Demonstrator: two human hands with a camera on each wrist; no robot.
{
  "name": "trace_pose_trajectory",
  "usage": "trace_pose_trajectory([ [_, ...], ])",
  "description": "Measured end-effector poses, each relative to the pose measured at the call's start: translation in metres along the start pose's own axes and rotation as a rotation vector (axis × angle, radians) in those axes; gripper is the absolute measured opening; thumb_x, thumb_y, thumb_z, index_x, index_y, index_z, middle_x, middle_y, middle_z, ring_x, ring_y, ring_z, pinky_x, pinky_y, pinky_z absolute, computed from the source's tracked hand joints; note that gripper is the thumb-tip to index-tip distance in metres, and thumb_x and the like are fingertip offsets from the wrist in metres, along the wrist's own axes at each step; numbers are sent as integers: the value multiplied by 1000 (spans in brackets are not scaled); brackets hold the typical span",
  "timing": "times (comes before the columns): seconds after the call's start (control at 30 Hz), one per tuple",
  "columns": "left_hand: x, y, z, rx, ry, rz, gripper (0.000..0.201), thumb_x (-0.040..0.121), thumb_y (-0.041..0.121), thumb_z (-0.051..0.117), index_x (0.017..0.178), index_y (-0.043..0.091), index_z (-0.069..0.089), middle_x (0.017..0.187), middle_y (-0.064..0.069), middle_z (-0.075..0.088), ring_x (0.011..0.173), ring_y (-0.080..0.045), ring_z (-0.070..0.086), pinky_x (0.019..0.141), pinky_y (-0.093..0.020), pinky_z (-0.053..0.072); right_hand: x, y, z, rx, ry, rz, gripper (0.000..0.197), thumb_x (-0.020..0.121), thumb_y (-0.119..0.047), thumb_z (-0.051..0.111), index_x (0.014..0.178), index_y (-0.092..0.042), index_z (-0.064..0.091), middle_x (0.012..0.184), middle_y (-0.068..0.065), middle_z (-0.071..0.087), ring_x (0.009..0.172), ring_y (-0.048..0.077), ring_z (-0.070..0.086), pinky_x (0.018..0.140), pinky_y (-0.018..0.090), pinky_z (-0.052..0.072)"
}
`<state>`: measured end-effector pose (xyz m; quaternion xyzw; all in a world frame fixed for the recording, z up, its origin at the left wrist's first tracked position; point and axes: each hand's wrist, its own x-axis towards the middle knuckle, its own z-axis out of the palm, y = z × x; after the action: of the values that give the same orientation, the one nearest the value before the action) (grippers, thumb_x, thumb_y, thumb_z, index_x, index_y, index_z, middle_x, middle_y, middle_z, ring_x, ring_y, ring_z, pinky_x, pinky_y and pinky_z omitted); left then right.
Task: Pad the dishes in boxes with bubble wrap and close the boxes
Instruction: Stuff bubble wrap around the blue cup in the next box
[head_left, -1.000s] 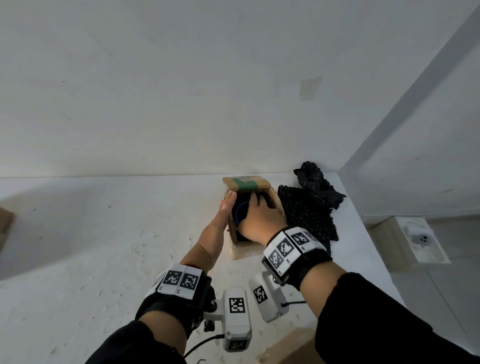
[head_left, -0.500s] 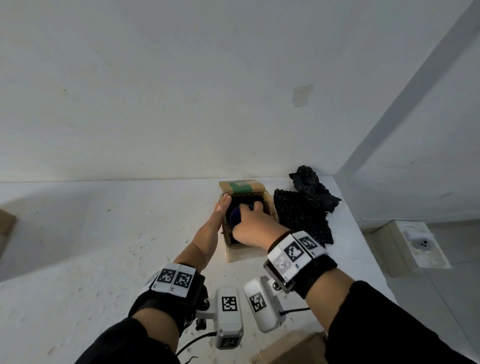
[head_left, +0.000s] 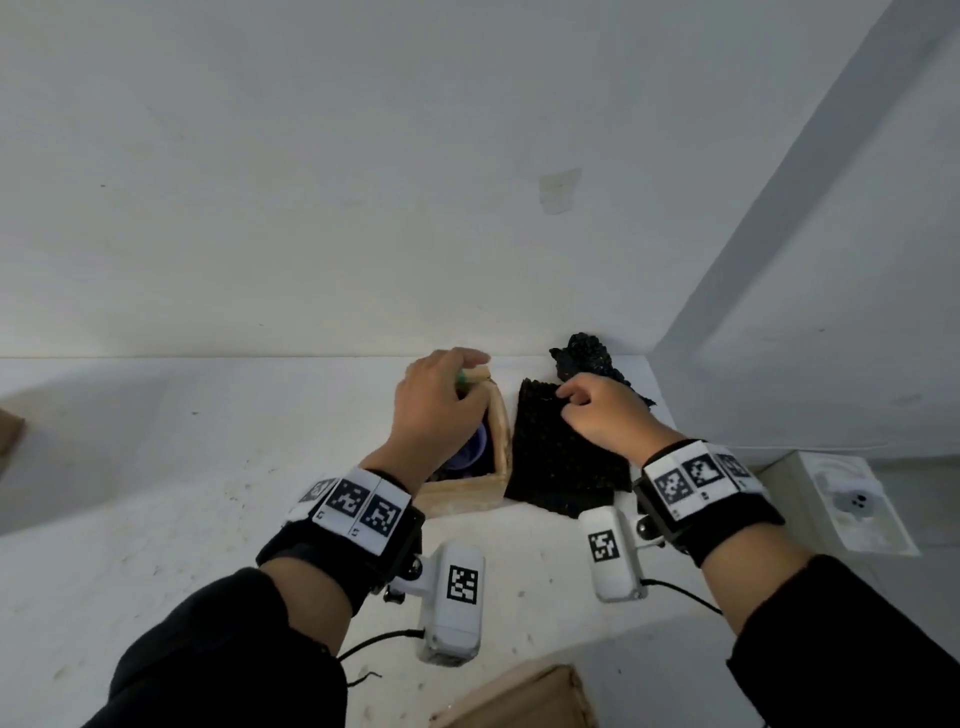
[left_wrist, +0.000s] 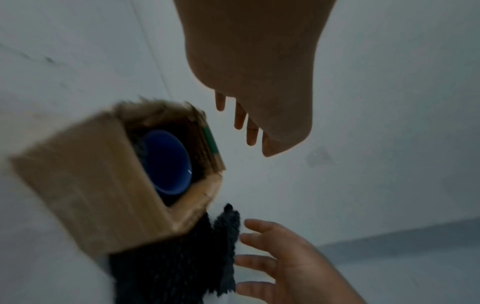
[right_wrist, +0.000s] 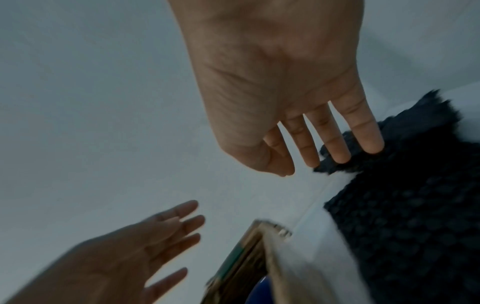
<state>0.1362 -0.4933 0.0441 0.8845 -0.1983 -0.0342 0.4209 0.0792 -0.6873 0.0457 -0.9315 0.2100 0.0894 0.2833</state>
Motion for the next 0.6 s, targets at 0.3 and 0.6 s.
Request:
trace_pose_trajectory([
  [0.3,51,47,103,272,-358,172,56,88,18,54,140,24,35,142,1,42,131,-19,38,102,-35,38,50,97,3,-97,39,79,76,84,-41,59,147,-26,19,149,9,25,134,30,32,103,45,38],
  [0.6,69,27,155,570,-465,94,79,82,19,58,149,26,16,157,1,14,143,-21,15,109,-42,28,84,118,42,-313,197,38,36,87,-45,53,119,-28,54,114,10,55,106,31,52,89,41,40],
])
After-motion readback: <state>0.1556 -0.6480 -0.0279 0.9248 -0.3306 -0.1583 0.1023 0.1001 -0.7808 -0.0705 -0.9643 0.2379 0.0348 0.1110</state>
